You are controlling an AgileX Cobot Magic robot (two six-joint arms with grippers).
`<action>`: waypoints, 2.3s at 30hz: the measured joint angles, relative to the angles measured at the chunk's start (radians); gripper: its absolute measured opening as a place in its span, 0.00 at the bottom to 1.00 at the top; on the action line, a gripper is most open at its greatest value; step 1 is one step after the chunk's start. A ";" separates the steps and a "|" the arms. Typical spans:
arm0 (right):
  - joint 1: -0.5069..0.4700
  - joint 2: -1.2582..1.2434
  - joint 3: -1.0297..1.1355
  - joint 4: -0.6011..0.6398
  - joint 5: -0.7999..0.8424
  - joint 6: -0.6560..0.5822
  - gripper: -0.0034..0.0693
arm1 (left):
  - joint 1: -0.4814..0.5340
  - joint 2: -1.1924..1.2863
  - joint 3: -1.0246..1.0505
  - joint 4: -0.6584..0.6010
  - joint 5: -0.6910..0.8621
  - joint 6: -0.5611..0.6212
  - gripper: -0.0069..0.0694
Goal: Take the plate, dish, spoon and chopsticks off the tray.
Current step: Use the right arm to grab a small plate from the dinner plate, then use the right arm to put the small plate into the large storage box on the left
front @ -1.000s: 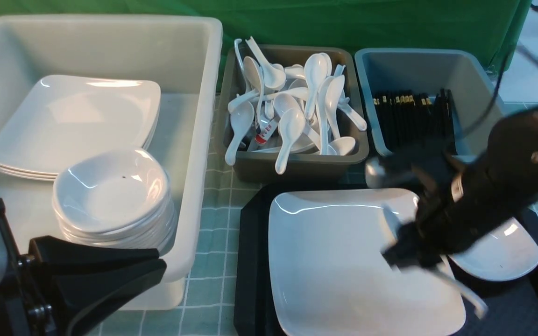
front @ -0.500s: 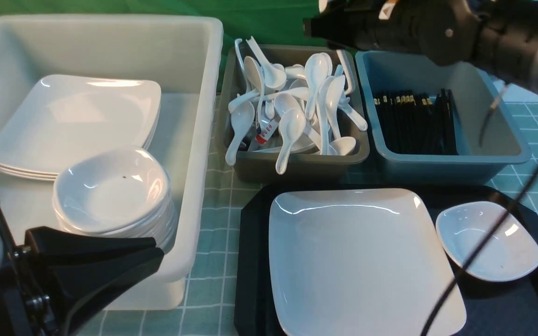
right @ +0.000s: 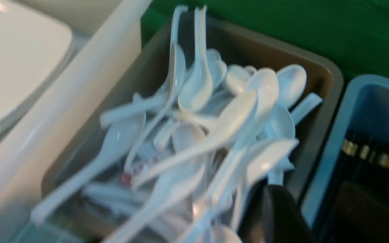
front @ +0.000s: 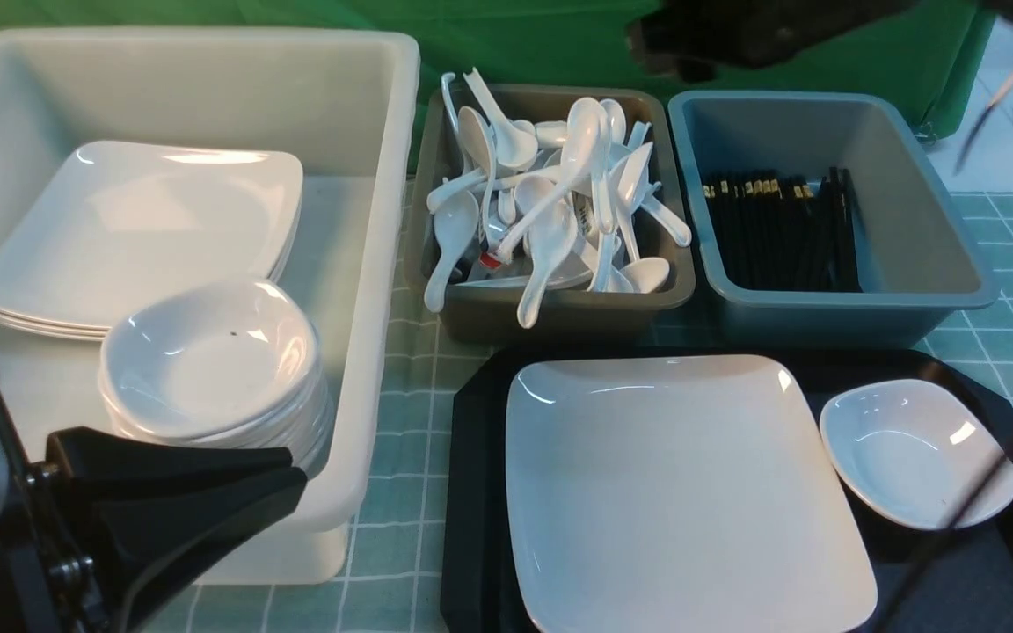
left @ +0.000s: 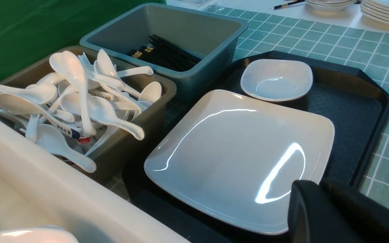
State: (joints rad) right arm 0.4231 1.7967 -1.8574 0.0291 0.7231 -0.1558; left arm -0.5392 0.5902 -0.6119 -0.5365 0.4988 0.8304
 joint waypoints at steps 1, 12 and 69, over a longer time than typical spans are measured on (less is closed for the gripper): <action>0.000 -0.020 0.000 -0.009 0.047 -0.012 0.26 | 0.000 0.000 0.000 0.000 0.004 0.000 0.11; -0.001 -0.342 0.546 -0.252 0.347 0.003 0.15 | 0.000 0.000 0.000 -0.017 0.020 -0.001 0.11; 0.450 -0.468 0.491 -0.420 0.224 0.139 0.13 | 0.000 -0.107 0.000 0.206 0.037 -0.271 0.11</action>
State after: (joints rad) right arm 0.8727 1.3290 -1.3661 -0.3911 0.9467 -0.0171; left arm -0.5392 0.4835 -0.6119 -0.3309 0.5354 0.5594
